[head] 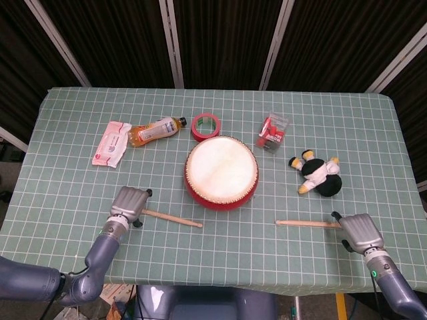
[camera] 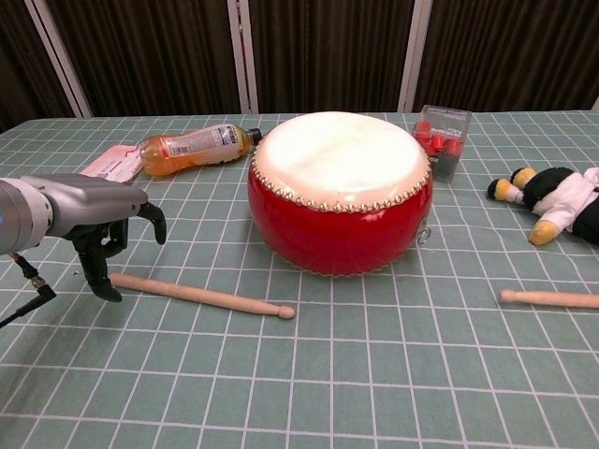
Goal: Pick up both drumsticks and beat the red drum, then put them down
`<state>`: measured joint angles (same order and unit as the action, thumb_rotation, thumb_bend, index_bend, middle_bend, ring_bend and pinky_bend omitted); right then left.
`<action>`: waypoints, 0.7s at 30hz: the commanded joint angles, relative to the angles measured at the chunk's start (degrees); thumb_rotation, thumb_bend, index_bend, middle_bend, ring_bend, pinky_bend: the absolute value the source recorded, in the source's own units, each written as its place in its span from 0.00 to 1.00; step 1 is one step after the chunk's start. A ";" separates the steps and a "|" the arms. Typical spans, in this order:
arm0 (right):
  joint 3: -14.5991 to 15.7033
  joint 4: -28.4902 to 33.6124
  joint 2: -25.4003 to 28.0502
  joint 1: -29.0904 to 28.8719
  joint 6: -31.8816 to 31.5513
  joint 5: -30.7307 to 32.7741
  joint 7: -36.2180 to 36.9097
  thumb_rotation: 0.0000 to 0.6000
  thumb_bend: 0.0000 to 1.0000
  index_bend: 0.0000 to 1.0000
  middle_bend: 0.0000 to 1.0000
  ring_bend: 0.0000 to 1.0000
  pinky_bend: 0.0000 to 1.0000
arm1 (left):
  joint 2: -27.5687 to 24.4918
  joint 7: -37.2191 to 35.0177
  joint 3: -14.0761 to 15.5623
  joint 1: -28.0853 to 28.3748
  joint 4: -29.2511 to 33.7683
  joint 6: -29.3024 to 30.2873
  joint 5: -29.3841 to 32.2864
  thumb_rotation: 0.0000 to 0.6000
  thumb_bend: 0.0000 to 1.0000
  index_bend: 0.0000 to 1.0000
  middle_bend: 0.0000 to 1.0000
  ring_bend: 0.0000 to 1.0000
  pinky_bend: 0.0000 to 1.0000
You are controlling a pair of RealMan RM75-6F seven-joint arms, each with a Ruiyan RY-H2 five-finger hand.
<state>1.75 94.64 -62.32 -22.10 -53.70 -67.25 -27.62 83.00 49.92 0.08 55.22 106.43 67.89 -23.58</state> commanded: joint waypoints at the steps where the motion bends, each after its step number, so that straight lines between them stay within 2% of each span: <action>1: 0.18 0.31 -0.10 -0.05 -0.33 0.51 -0.97 1.00 0.36 0.18 0.52 0.59 0.49 | -0.42 -0.15 -0.12 -0.23 0.47 0.10 0.14 1.00 0.01 0.22 0.79 0.85 0.96; 3: 0.32 0.41 -0.16 -0.04 -0.76 0.85 -1.92 1.00 0.36 0.17 0.50 0.56 0.46 | -1.03 -0.78 -0.36 -0.60 1.03 0.26 -0.10 1.00 0.01 0.20 0.72 0.78 0.86; 6: 0.34 0.48 -0.04 0.21 -1.92 1.12 -2.86 1.00 0.36 0.15 0.46 0.50 0.40 | -2.58 -2.31 -0.52 -1.53 2.38 0.77 -1.37 1.00 0.01 0.14 0.54 0.63 0.67; 8: -0.03 1.00 0.40 0.84 -3.80 1.21 -2.59 1.00 0.36 0.13 0.42 0.45 0.37 | -4.96 -4.77 0.00 -3.27 4.25 1.91 -5.13 1.00 0.01 0.11 0.40 0.50 0.55; 13: -2.24 2.83 2.01 3.96 -10.89 -0.46 4.37 1.00 0.36 0.03 0.26 0.24 0.27 | -11.55 -17.05 3.61 -11.93 7.13 7.79 -22.38 1.00 0.01 0.07 0.15 0.24 0.34; 16: -3.21 3.53 2.76 5.64 -14.31 -1.52 8.19 1.00 0.36 0.00 0.13 0.11 0.17 | -14.44 -23.05 5.90 -16.33 7.03 10.37 -28.95 1.00 0.01 0.04 0.04 0.11 0.22; 17: -3.46 3.76 3.00 6.22 -15.49 -1.93 9.30 1.00 0.35 0.00 0.07 0.06 0.13 | -15.34 -24.81 6.72 -17.76 6.77 11.32 -30.75 1.00 0.01 0.02 0.02 0.08 0.18; 19: -3.72 4.45 3.67 8.52 -19.67 -3.80 12.62 1.00 0.35 0.00 0.02 0.01 0.06 | -18.48 -29.97 10.48 -23.24 4.29 15.29 -36.96 1.00 0.01 0.00 0.00 0.02 0.09; 21: -2.99 4.26 3.67 10.96 -23.76 -6.95 15.23 1.00 0.34 0.00 0.00 0.00 0.01 | -19.39 -35.15 13.17 -28.19 0.18 20.12 -43.92 1.00 0.01 0.00 0.00 0.00 0.05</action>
<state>-1.19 98.33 -59.39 -14.63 -72.29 -70.37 -15.89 68.04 23.63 7.52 35.90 111.14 79.99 -57.25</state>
